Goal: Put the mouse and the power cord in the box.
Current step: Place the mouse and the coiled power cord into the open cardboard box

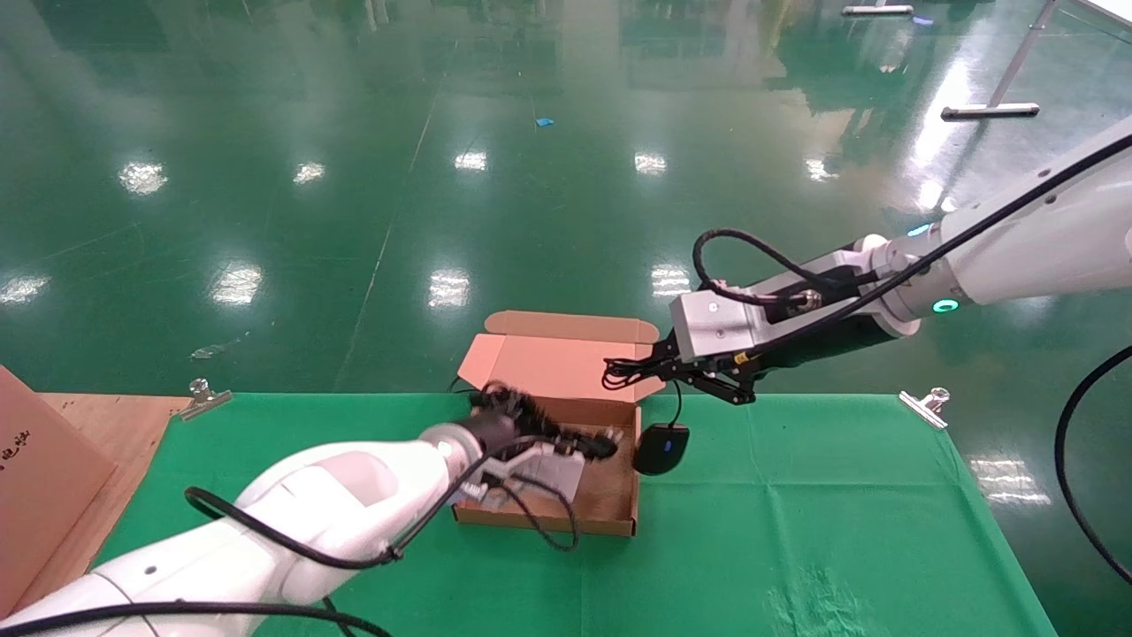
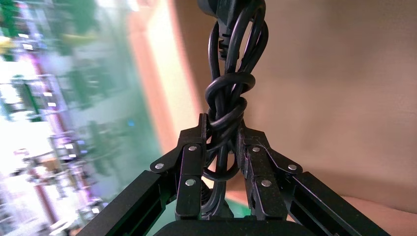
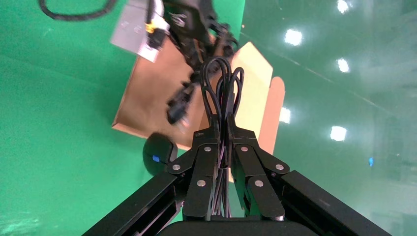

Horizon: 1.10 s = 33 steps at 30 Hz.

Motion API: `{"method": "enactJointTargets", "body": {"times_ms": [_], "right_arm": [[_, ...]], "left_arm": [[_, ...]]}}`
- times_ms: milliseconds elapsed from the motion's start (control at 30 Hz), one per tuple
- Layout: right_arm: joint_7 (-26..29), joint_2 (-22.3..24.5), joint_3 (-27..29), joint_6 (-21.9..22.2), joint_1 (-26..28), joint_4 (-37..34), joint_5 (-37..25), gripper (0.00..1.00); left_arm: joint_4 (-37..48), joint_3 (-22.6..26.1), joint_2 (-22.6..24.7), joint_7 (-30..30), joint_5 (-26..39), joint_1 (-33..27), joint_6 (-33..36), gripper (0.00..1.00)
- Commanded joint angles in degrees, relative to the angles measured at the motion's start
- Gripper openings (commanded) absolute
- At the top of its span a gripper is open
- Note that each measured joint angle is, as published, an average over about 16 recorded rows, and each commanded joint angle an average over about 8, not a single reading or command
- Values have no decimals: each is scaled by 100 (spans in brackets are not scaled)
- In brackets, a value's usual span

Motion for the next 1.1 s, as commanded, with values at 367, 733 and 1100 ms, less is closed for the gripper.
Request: {"method": "enactJointTargets", "body": {"times_ms": [367,733,1100], "right_arm": [[-206,-102,-16,59,17,-338,-18,0],[-246,-209,-30,-37,94,-478,-22,0],[-53,-536,-96,-30,237,-294,-48,0]], "left_arm": [[-55,557,-14,-300,-589,-156,192,100],[-16,868,-29,-148,-1072,-289,2,100],[-1381,590,-1073,555,-2786,-684,288,100]]}}
